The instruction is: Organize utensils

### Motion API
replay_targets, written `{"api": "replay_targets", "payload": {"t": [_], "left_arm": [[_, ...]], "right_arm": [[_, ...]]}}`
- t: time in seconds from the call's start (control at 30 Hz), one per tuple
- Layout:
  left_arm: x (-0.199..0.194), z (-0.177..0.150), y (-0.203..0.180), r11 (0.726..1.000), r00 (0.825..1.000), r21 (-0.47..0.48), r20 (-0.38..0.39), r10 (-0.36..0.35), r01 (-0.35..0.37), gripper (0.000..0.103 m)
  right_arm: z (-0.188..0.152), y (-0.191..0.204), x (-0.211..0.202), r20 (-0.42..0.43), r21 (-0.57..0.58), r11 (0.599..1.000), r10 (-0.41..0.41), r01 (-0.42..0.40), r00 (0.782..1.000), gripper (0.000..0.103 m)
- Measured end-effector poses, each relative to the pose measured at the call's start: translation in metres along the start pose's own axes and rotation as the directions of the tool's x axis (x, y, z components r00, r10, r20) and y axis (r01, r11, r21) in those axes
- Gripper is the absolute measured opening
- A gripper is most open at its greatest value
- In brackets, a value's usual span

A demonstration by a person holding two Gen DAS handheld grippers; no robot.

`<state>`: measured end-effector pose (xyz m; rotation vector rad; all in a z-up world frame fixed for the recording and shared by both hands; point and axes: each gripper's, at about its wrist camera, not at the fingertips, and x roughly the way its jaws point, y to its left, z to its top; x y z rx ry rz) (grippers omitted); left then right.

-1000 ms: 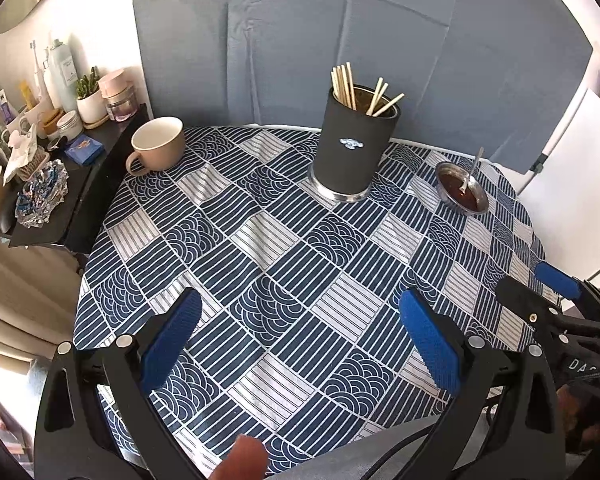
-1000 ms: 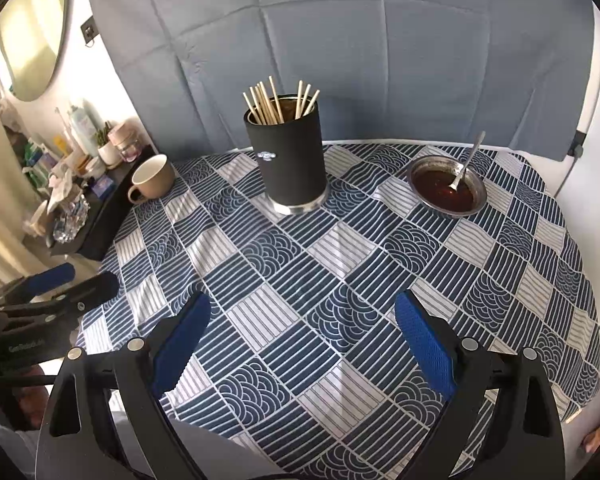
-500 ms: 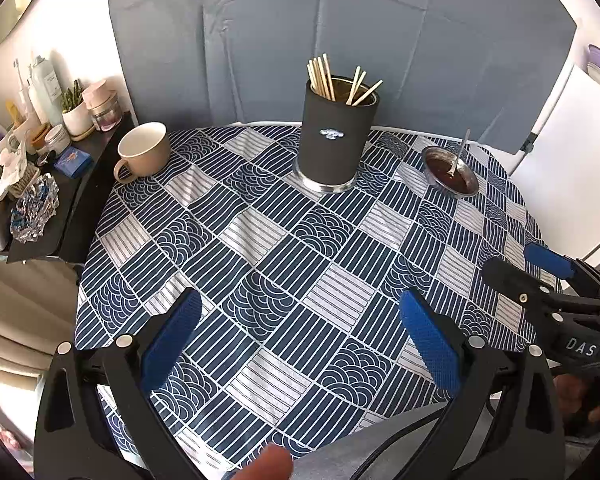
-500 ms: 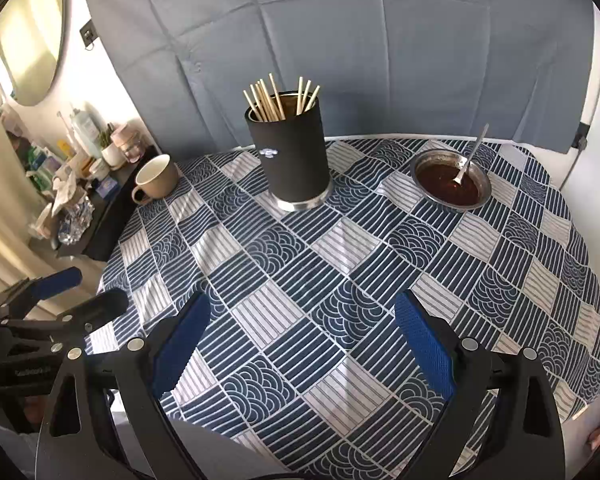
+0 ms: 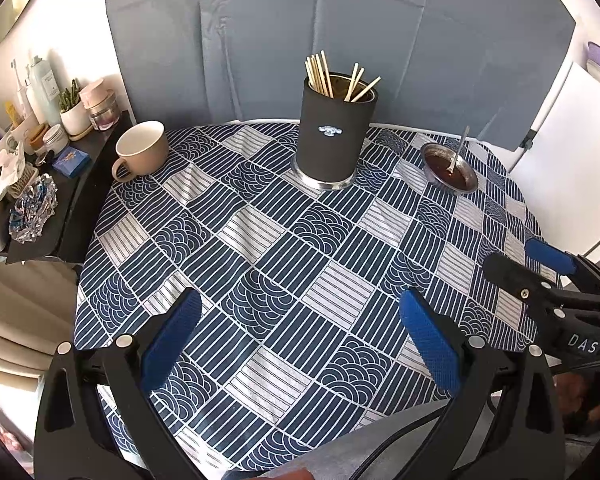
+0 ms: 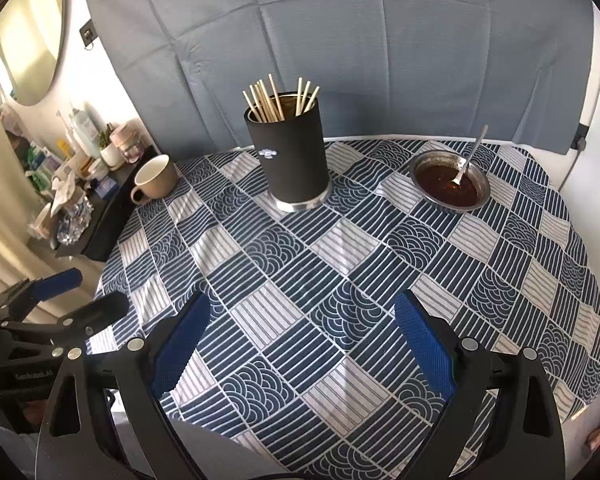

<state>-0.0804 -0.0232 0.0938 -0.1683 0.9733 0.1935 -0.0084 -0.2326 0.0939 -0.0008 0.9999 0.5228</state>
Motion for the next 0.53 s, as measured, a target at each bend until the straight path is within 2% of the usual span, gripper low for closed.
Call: {"api": "replay_targets", "payload": {"t": [0.27,0.4,0.53], "left_arm": [[-0.005,-0.002,0.008,0.998,0.998,-0.036,0.028,0.048,-0.047,0.097],[0.0,-0.001,0.009,0.999,0.999,-0.042,-0.001,0.035,-0.035,0.097],[-0.001,-0.001,0.008,0.999,0.999,-0.037,0.005,0.034,-0.034,0.097]], "right_arm": [[0.0,-0.002,0.0,-0.002,0.012,1.0,0.004,-0.004,1.0,0.089],[0.0,-0.003,0.0,-0.002,0.012,1.0,0.009,-0.009,1.0,0.089],[0.0,-0.003,0.002,-0.005,0.014,1.0,0.01,-0.01,1.0,0.089]]}}
